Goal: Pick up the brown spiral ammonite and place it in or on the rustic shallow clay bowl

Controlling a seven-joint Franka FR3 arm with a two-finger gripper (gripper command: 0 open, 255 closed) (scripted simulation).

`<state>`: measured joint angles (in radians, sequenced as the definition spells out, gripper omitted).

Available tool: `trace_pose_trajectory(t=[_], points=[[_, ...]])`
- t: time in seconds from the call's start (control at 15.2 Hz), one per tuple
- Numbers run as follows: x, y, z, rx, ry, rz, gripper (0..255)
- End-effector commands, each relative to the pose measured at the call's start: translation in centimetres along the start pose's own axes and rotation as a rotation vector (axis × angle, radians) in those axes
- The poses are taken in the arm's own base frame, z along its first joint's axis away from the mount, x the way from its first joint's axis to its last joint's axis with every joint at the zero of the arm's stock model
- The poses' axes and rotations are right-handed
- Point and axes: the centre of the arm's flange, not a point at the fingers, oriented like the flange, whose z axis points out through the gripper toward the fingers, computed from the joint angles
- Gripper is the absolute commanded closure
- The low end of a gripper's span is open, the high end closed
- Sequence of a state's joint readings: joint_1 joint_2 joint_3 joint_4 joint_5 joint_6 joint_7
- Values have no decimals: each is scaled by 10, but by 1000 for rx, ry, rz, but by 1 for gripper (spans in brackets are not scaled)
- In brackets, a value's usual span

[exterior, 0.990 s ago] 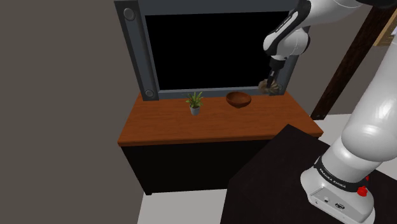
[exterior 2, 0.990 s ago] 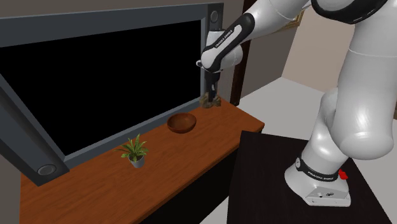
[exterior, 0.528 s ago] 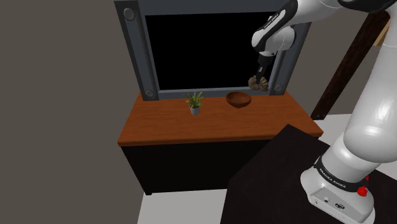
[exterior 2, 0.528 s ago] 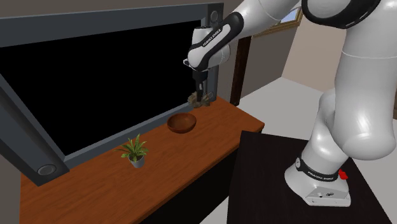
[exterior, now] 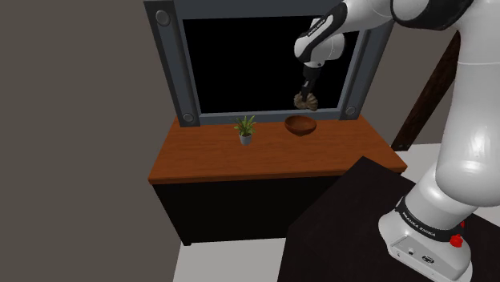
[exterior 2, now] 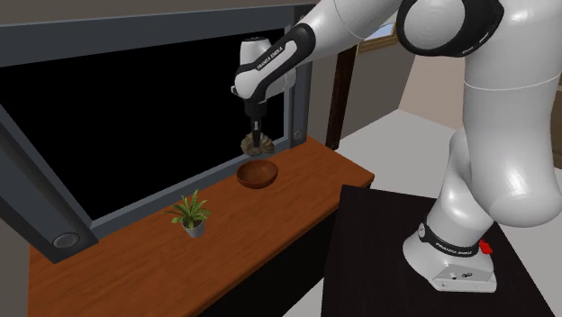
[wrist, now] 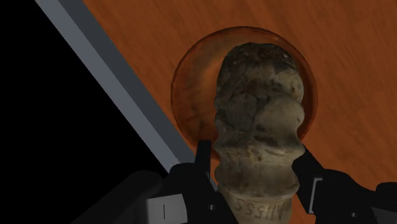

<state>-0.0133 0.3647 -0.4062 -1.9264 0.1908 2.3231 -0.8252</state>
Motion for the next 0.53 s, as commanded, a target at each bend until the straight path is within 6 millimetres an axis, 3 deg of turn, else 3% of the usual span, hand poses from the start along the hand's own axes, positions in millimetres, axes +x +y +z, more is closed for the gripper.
trace_pose_trajectory(t=[0.0, 0.46], points=[[2, -2, 10, 0, 0, 1, 255], [0, -4, 47, 0, 0, 1, 255]])
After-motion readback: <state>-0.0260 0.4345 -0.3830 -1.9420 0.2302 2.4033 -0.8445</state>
